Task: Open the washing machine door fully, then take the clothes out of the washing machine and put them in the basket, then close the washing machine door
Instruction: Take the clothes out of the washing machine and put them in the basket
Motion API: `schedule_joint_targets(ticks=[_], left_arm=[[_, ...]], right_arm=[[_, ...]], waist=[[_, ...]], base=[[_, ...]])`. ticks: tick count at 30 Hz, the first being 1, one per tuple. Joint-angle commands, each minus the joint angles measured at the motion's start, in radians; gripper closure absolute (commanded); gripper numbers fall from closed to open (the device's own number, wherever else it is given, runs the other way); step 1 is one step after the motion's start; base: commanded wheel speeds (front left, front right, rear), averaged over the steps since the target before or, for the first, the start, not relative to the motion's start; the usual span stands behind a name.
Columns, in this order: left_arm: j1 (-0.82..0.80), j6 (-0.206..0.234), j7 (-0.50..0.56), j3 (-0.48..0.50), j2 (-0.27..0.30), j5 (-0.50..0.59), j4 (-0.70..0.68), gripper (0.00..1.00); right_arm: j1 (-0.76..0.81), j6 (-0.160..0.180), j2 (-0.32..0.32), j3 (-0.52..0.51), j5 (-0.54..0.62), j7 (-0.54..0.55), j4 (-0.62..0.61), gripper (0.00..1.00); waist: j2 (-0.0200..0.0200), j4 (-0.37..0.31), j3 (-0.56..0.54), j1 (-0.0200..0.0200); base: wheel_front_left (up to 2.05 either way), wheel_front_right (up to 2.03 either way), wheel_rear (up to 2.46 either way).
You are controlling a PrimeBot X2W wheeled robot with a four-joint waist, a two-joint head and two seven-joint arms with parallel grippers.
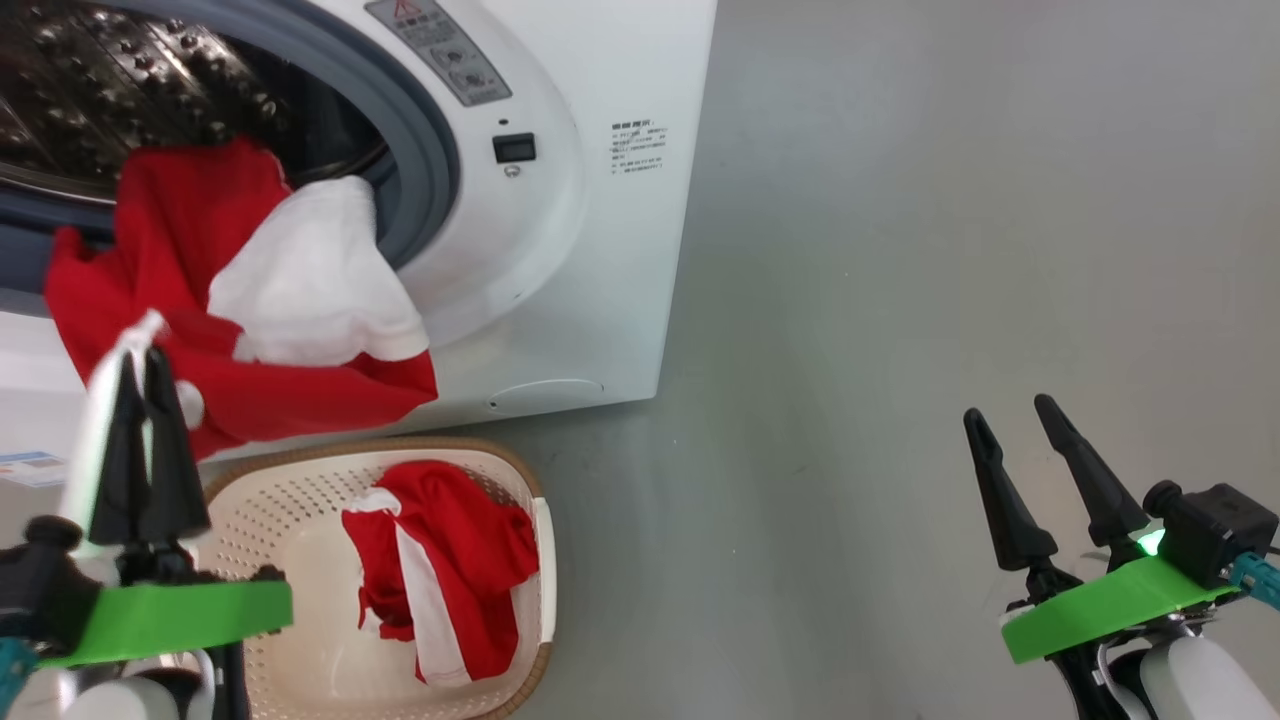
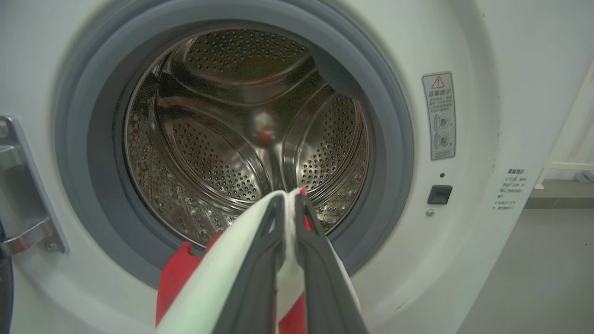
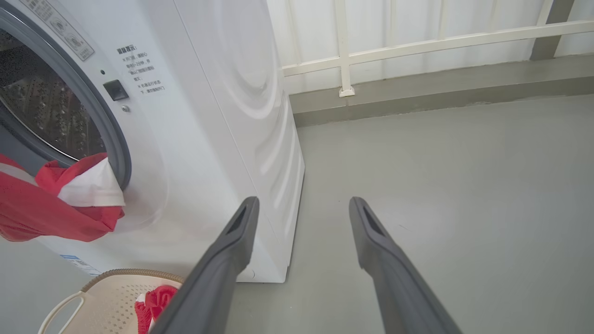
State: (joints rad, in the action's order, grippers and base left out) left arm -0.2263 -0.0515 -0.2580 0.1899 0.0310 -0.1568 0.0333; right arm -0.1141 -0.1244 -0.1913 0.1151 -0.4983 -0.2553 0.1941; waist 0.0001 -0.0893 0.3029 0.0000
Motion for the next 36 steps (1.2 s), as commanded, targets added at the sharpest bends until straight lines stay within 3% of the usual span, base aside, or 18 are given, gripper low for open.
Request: schedule_joint_targets(ticks=[1,5,25,36], left_arm=[[0.007,0.012,-0.004,0.024,0.019,-0.010,0.007,1.00],[0.008,0.021,-0.004,0.017,0.019,-0.015,0.118,1.00],[-0.078,-0.022,-0.004,-0.032,0.019,-0.020,0.630,1.00],[-0.206,-0.028,-0.004,-0.057,0.022,0.003,0.874,1.00]], right_arm=[[-0.026,-0.006,-0.016,0.020,0.008,-0.006,-0.026,0.00],[-0.040,-0.006,-0.016,0.020,0.007,-0.006,-0.027,0.00],[-0.084,-0.006,-0.014,0.023,0.004,-0.006,-0.029,0.00],[-0.113,-0.006,-0.019,0.021,0.004,-0.006,-0.042,0.00]], waist=[[-0.0001,-0.004,0.016,0.0000],[-0.0001,-0.009,0.038,0.0000],[-0.0001,-0.030,0.111,0.0000],[-0.0001,-0.026,0.185,0.0000]], base=[[0.00,0.00,0.00],[0.00,0.00,0.00],[0.00,0.00,0.00],[0.00,0.00,0.00]])
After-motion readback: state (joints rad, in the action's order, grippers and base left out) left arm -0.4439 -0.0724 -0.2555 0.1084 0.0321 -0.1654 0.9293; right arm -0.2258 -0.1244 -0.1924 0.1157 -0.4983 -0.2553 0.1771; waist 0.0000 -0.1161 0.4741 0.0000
